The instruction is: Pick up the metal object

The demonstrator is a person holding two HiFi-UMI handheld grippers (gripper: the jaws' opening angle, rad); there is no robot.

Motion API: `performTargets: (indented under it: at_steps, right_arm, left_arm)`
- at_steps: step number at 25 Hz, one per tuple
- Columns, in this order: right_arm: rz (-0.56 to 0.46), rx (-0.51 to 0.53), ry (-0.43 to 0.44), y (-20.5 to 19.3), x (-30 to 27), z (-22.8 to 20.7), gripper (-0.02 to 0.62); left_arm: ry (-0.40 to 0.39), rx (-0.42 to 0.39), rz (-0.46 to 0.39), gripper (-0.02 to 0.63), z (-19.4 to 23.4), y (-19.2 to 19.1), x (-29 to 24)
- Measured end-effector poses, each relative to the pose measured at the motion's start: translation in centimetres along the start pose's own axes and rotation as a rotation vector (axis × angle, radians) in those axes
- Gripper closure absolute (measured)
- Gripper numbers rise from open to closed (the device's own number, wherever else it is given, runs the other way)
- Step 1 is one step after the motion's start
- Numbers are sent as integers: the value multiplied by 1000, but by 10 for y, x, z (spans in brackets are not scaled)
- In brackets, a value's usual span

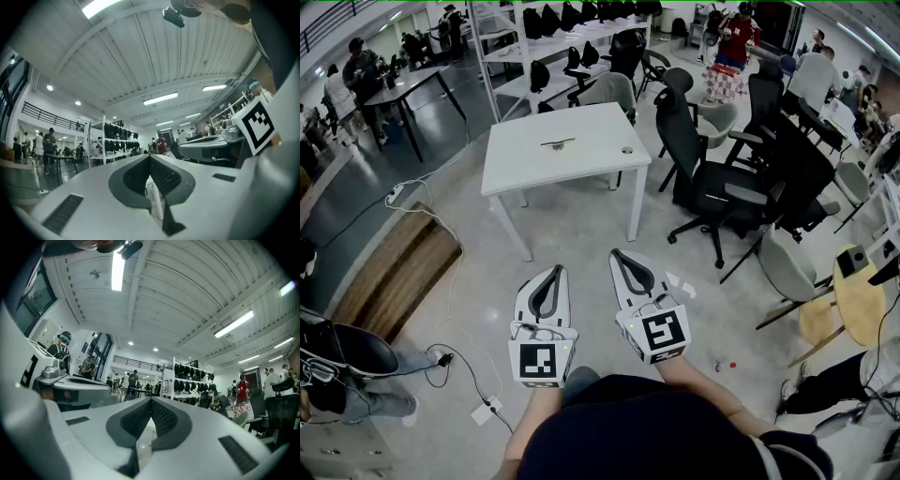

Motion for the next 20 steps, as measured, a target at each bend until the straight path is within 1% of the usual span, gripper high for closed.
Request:
performTargets:
  at_steps: [3,6,8,11,12,13,14,17,20]
  right_arm:
    - [-20,27,0,-1,-6,-4,568]
    - [-13,26,19,-4,-19,-6,566]
    - [-27,8,30,-8,-28,-9,566]
    - [-54,-37,9,-13,-46,-19,564]
    - [-56,-41,6,-16,-55,-22,535]
    - [-54,-42,8,-20,-66,-24,448]
    - [-45,-42,13,-25,-78,-27,389]
    - [0,-58,26,-41,-119,-37,353]
    - [30,-64,20,-52,-164,-50,326]
  left_arm:
    - [-1,-2,3,584,0,-5,-6]
    - [-1,-17,27,584,6,-11,-14]
    - [8,-11,35,584,13,-15,-21]
    - [20,5,44,584,27,-23,-36]
    - [21,9,44,584,32,-26,-43]
    - [19,11,41,584,39,-29,-50]
    - [16,12,37,584,45,-32,-59]
    - [12,15,49,584,68,-41,-90]
    - [6,12,50,584,95,-47,-129]
Point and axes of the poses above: the fingertips, and each gripper's own axes: x backward along the fingers, z to its left, y out of its top, the point moved 3 cm from there along x, backward along the fingers, and after that the axes turned 2 degrees about -y, right-handed, at the moved point
